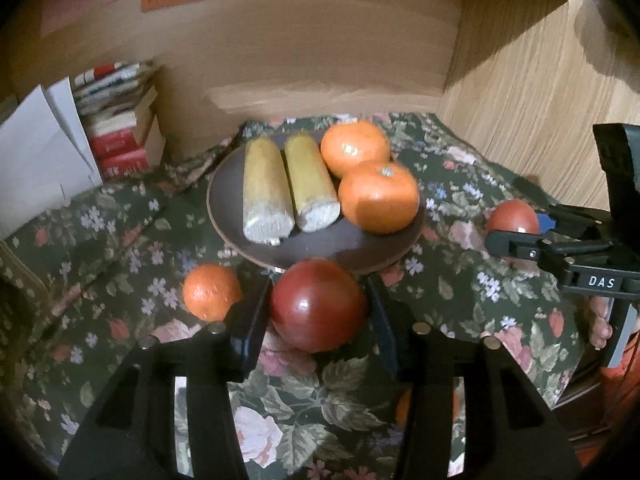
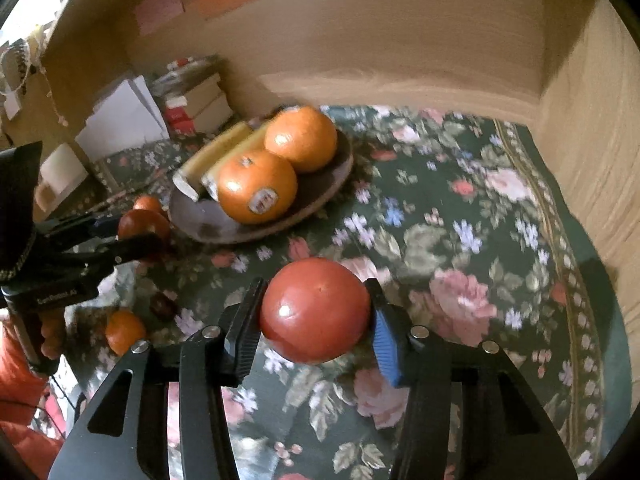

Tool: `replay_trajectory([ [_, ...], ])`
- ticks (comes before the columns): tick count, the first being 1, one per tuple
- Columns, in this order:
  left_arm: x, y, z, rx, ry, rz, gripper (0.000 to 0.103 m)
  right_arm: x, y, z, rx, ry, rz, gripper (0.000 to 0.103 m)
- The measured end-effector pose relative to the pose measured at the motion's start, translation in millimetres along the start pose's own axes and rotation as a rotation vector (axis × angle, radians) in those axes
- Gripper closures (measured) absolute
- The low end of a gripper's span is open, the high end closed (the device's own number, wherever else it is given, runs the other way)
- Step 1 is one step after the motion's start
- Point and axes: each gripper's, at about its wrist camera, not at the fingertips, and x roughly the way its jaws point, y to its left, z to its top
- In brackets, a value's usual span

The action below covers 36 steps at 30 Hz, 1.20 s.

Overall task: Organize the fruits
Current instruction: 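Lower the tomato onto the plate with the left while the right sets its tomato there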

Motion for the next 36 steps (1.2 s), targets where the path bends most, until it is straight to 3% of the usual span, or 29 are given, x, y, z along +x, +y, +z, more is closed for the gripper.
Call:
replay_trajectory([
  [8,-20.2,6.4,26.7,0.000,-0.075,-0.005,0.055,-5.2,20.6,33.8,-0.074,-0.066,0.014,0.058],
  [18,-17.0,22.7,61.3,0.005,-0.113,0.021,0.055,16.2,46.9,73.5,-0.157,-0.073,0.022,0.058],
  [26,2.9,36.8,82.8,-0.020,-0.093,0.020,0.055,43.4,52.8,99.3,-0.180,-0.043,0.021,0.058],
  [36,38.6,50.1,98.5,-0.028,-0.034,0.019,0.055,74.4,55.4,108.5,-0.205,0.007,0.021,0.057],
])
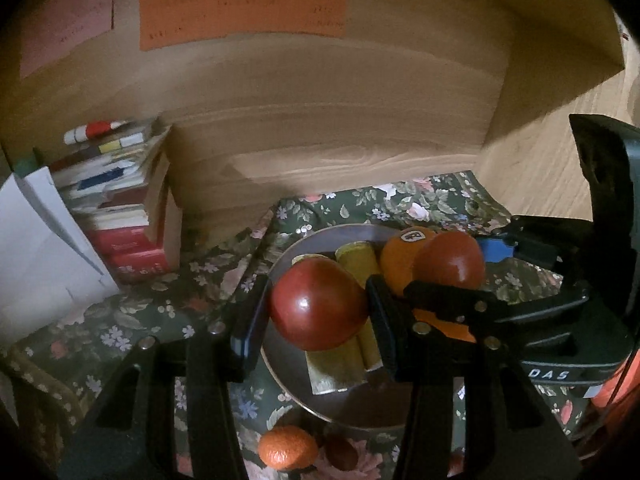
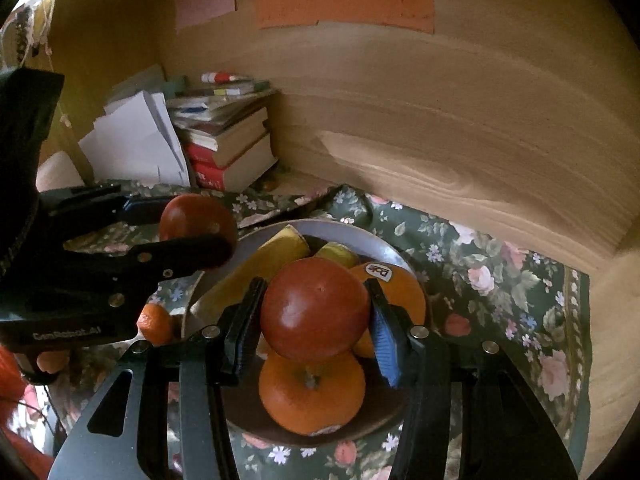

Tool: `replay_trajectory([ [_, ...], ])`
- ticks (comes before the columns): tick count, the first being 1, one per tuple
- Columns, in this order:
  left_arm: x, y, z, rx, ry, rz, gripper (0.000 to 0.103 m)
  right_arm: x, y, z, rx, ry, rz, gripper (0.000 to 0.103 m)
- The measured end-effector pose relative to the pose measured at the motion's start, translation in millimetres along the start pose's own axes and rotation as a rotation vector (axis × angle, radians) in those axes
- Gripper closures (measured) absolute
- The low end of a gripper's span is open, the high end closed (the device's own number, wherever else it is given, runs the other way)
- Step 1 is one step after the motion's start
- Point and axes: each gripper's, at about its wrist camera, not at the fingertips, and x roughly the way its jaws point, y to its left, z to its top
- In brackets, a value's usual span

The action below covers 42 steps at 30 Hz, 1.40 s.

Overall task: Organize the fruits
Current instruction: 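Lower the tomato onto the plate with the left while the right sets its tomato there, then open both grippers and lift them away from the plate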

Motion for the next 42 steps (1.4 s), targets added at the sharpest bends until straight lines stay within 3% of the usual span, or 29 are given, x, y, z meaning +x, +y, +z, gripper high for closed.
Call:
replay_trajectory([
  [8,21.6,1.3,0.8,-0.001,0.046,-0.011,0.055,10.1,-1.8,-1.3,-0.010,0.020,0.003,0.057],
  [14,24.7,-1.9,3.8,-0.001,0.032,-0.016,0.055,4.6,-0.5,-2.5,-0.017,0.004,0.025,0.047],
  [27,35.6,-10.4,11.2,0.009,0.035,-0.012,0.052,-22.1,-8.5,-12.8,-0.007,-0.014,-0.024,0.047],
  [31,37.5,-6.6,12.1,-0.010,0.038,-0.006,0.045,-25.6,-13.9,-17.0,0.016,-0.012,-0.032,0.046],
  [42,37.7,0.6,4.8,-0.036,0.059,-0.015,0.045,-28.9,-15.7,-21.4,0.030,-0.020,-0.036,0.044],
])
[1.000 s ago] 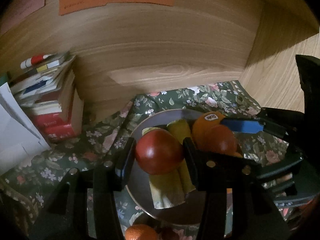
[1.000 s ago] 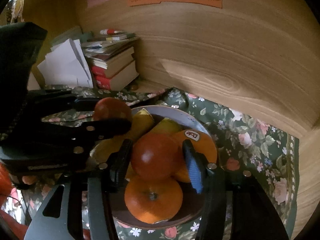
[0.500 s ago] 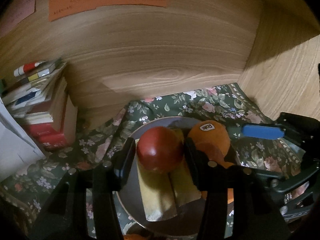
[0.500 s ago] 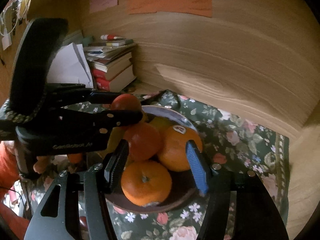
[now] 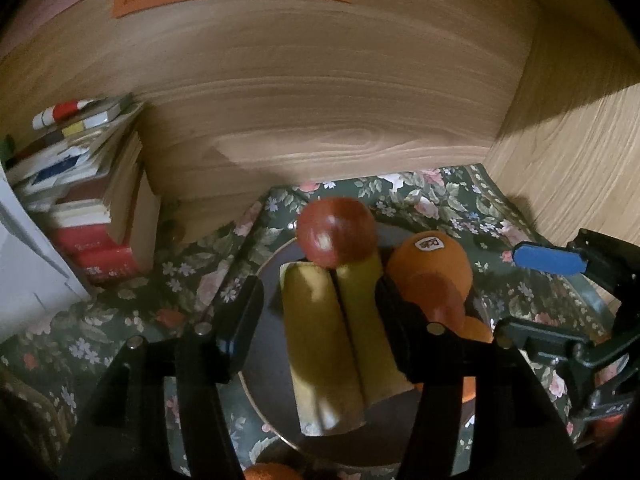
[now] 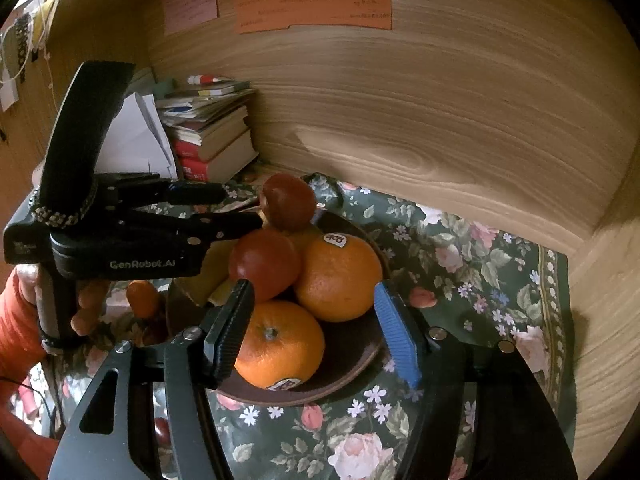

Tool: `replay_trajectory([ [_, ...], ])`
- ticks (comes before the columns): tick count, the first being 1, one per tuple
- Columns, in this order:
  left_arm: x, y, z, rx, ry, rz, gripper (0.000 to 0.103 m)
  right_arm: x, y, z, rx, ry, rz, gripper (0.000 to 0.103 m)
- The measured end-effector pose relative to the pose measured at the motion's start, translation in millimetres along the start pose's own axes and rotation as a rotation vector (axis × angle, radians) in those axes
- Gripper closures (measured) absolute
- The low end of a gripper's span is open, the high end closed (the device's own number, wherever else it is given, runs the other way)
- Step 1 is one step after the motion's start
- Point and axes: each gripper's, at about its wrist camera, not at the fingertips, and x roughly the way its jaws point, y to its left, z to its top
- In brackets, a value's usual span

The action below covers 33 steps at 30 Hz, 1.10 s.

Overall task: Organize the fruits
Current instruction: 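Open both grippers and lift them away from the plate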

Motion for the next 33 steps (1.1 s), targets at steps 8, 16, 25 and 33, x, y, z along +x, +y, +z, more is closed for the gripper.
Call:
replay_trajectory([
  [8,-24.9,14.3,-4.9,-0.016,-0.043,0.025,0.045,-2.2,-4.2,2.0,0.013,-0.008,-0.006,0.044],
  [16,-56.0,33.2,-22.2,-0.046,-0.081,0.060,0.040,-2.2,0.3,6.3,0.026,-0.015,0.011,0.044],
  [25,-83.8,38.0,-69.7,-0.026,-0.065,0.091,0.035,-7.2,20.6,-9.0,0.031,-0.011,0.031,0.044],
  [33,-103.0,26.4,-117.2,-0.014,-0.038,0.101,0.034,-20.8,47.4,-41.9,0.044,-0.011,0.064,0.043],
])
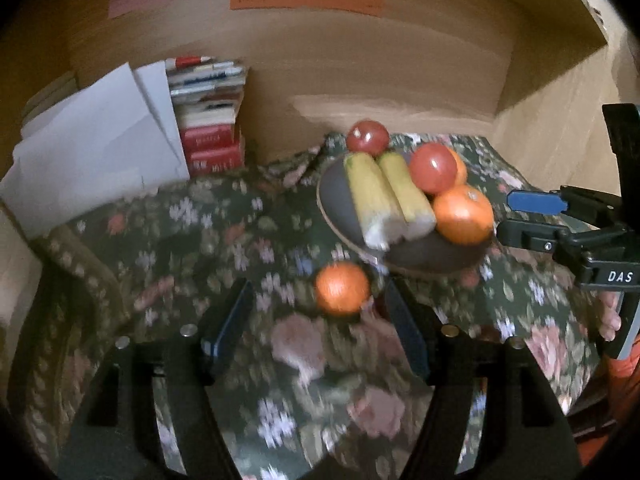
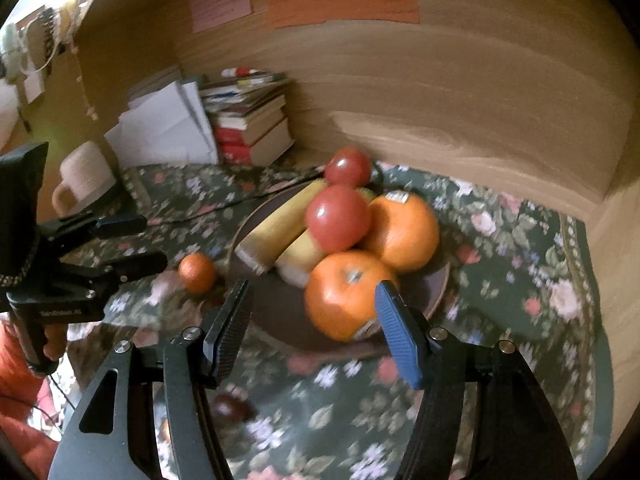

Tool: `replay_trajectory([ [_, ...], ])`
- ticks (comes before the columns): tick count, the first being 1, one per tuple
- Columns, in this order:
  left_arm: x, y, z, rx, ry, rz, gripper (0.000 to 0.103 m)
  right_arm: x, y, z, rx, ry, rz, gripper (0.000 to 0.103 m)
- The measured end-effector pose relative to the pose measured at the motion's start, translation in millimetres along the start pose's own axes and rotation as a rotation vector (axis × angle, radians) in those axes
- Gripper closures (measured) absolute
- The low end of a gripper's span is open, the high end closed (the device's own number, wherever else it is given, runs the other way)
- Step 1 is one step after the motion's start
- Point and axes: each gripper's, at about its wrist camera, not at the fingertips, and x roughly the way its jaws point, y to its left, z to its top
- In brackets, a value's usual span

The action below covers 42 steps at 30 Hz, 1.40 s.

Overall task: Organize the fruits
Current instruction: 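Open both grippers and lift them away from the plate, then grasp a tangerine with the left gripper while the right grasps another tangerine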

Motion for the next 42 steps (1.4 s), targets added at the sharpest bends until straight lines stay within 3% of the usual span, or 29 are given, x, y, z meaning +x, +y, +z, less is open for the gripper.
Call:
replay_trajectory([
  [17,-22.1,-24.6,-61.1,-0.007,0.028,0.007,0.034,-9.3,46.5,-70.8,-0.034,0.037,0.082,0.044],
  [22,-20.8,-23.6,-65.4,-0.012,0.031,0.015,0.034,-2.4,50.8,-77.4,-0.040,0.062,0.120,0.057],
  [26,-17.0,-19.8,-62.8,-0.022,0.026,0.018,0.034,1.6,55.9,-79.2,-0.056,0.075,0.139,0.070],
  [36,-1.1,-11.2,-30.0,-0.027,-0.001,0.011,0.034,-15.0,43.1,-61.6,-0.035,-0.003,0.082,0.070],
  [42,20.6,-12.3,-6.5,-0.015,0.012,-0.014,0.045,-14.4,27.9,-43.6,-0.011,-0.034,0.037,0.070],
])
